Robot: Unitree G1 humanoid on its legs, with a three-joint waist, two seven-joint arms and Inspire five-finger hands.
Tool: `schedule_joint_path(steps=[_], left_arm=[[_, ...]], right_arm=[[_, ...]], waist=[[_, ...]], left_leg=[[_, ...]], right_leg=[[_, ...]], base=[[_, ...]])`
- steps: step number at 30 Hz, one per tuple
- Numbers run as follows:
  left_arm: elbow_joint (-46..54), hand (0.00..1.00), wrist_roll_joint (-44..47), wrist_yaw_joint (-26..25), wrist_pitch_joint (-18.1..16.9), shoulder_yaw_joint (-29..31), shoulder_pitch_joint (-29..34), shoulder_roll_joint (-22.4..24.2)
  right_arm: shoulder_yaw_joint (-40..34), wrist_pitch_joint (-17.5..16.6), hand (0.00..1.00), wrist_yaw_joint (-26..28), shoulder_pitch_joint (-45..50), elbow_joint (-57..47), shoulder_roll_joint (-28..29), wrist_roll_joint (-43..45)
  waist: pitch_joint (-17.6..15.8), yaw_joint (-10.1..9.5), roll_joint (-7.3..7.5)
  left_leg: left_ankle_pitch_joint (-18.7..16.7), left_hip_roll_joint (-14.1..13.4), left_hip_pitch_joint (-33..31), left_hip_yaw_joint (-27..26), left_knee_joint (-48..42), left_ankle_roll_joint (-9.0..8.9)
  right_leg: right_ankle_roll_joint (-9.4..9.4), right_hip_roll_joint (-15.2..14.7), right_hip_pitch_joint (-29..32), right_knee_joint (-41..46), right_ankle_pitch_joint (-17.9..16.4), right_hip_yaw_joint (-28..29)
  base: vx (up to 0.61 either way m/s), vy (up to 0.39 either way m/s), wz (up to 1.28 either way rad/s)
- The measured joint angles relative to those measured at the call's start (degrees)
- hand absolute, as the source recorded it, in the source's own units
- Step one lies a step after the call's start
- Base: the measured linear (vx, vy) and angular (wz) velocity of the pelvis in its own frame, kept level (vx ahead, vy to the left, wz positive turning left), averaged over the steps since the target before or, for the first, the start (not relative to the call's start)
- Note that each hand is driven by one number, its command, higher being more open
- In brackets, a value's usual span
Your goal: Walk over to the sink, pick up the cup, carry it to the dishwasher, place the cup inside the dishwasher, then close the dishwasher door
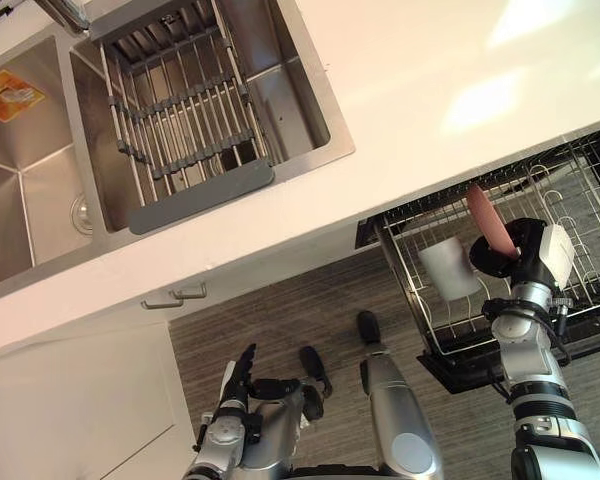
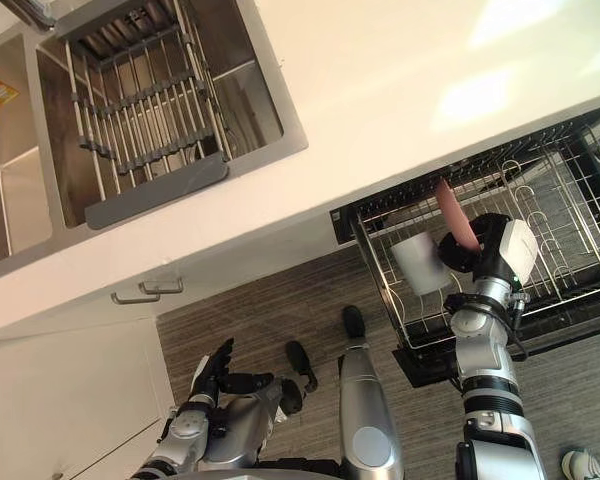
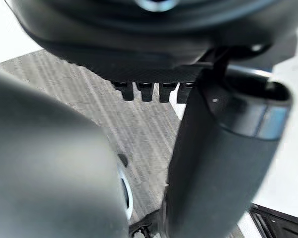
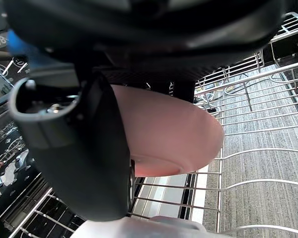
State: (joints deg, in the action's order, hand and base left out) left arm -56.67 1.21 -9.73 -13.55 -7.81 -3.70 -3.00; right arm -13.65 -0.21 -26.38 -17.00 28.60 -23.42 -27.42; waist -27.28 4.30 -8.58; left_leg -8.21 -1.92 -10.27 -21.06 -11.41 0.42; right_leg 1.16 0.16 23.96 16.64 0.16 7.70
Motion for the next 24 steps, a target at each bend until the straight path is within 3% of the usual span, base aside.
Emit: schedule_joint_path(steps=[4, 16, 17, 24], left_arm=[[0.1, 1.00, 0.0, -0.4, -0.1, 0.0, -0.2, 0.1], [0.1, 1.00, -0.1, -1.6, -0.1, 0.2, -0.7, 1.3], [0.1, 1.00, -0.1, -1.6, -0.1, 0.2, -0.9, 1.5], [0.2, 1.00, -0.2, -1.6, -0.3, 0.6, -1.7, 3.4]], right_arm=[[-1.9, 0.3, 0.00, -1.2, 0.9, -0.8, 1.8, -1.6], [-9.9, 6.3, 0.00, -6.6, 5.1, -5.3, 6.4, -3.8], [-10.3, 6.6, 1.00, -6.7, 6.1, -6.1, 7.0, -4.2], [-10.5, 6.8, 1.00, -7.1, 7.8, -9.6, 8.9, -4.8]], waist=[[0.0, -0.49, -0.01], [-0.4, -0.56, -0.21], [-0.4, -0.58, -0.22], [-0.4, -0.76, -0.19]], left_leg=[[0.0, 0.1, -0.2, 0.0, -0.1, 0.01], [-0.2, 0.2, -0.2, -1.6, -0.1, 0.20], [-0.2, 0.2, -0.2, -1.7, -0.1, 0.20], [-0.4, 0.1, -0.1, -2.2, -0.7, 0.38]], right_leg=[[0.03, -0.1, 0.1, 0.1, 0.0, 0.0], [0.25, 0.2, 1.2, 1.0, -0.2, 1.4], [0.26, 0.2, 1.2, 1.1, -0.2, 1.5], [0.54, 0.2, 1.2, 1.5, -0.4, 1.9]], base=[[0.00, 0.000, 0.00], [0.02, -0.012, -0.06], [0.01, -0.030, -0.03], [0.00, -0.026, -0.02]])
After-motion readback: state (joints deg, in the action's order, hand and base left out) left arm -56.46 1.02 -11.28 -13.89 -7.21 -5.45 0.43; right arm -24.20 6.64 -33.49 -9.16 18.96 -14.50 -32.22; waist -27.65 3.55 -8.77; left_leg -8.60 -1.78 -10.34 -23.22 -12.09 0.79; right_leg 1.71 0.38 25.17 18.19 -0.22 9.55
